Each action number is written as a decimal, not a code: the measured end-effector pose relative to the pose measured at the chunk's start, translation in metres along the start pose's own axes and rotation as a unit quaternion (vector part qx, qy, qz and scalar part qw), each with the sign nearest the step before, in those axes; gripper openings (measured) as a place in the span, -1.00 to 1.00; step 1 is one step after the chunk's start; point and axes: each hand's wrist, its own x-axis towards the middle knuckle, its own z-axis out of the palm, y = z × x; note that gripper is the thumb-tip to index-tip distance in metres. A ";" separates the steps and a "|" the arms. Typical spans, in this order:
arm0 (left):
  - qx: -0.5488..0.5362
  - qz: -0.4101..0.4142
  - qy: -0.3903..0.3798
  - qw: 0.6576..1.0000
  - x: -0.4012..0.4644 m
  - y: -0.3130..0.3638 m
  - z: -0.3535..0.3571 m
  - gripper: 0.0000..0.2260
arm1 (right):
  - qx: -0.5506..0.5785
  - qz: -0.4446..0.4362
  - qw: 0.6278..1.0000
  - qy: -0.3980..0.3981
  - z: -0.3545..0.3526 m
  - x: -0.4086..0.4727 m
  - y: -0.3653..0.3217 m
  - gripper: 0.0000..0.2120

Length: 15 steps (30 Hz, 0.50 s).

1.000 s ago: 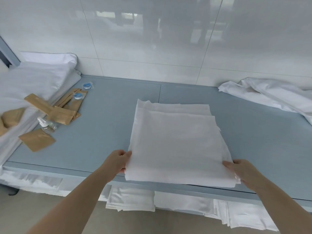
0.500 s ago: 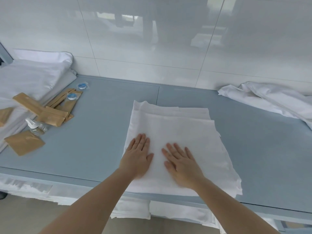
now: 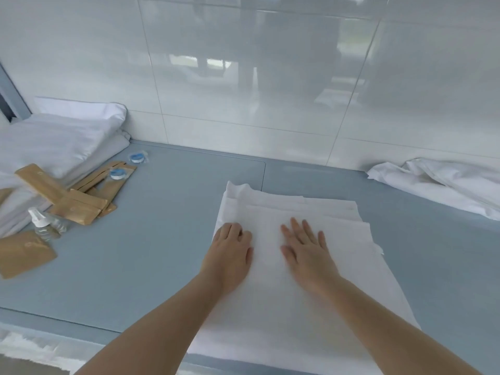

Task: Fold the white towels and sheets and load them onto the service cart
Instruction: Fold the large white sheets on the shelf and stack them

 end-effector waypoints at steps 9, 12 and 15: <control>0.105 -0.022 -0.057 0.993 0.038 -0.008 0.010 -0.55 | -0.022 -0.060 0.998 -0.025 0.011 0.062 -0.028 -0.53; 0.123 0.020 -0.028 0.992 0.059 -0.018 0.007 -0.75 | -0.034 -0.029 0.998 -0.034 0.010 0.073 -0.013 -0.49; 0.063 0.031 -0.031 0.997 0.061 -0.027 0.018 -0.73 | -0.036 0.015 0.999 -0.032 0.005 0.080 0.013 -0.46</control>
